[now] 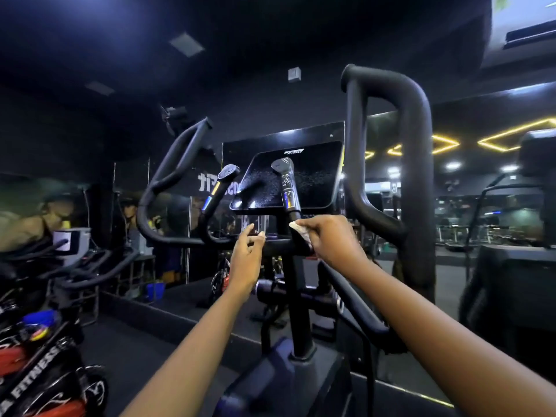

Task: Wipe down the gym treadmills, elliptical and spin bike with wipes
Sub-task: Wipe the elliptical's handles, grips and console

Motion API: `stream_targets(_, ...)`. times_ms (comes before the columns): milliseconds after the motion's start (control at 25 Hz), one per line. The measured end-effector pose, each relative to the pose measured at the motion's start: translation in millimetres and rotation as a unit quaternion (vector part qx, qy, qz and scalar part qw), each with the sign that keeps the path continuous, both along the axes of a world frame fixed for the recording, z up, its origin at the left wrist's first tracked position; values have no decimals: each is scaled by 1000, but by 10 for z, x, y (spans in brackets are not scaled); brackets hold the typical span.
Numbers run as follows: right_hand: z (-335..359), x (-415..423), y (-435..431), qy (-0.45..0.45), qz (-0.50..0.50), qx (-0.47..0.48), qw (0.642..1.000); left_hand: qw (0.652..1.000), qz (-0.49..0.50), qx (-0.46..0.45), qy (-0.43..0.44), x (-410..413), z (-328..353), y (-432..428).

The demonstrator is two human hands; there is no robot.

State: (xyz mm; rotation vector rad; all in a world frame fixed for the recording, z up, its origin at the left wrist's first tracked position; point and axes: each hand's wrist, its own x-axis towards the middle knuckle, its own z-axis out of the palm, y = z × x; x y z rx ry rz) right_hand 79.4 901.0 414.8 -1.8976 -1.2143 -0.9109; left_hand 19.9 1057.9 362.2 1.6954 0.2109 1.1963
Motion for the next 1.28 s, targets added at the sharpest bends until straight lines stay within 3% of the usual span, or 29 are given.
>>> stream_targets(280, 349, 598, 772, 11, 0, 130, 991, 997, -60, 21, -53, 908, 438, 417)
stream_targets(400, 690, 764, 1008, -53, 7, 202, 978, 990, -106, -12, -94, 1321, 648, 508)
stream_targets(560, 1174, 1095, 1297, -145, -52, 171, 973, 967, -184, -75, -159, 1619, 856, 496)
stream_targets(680, 1292, 1316, 1464, -183, -94, 76, 976, 955, -215, -96, -183, 1743, 848, 417)
stream_targets(760, 1215, 1377, 1515, -190, -103, 34, 976, 947, -227, -128, -188, 1806, 818, 381)
stream_targets(960, 714, 1374, 1376, -274, -100, 50, 955, 928, -242, -135, -249, 1849, 801, 338)
stream_targets(1120, 271, 1239, 1126, -274, -90, 86, 954, 932, -226, -144, -245, 1821, 771, 308)
stream_targets(1280, 499, 1277, 1025, -144, -22, 168, 975, 948, -178, -117, -238, 1777, 752, 263)
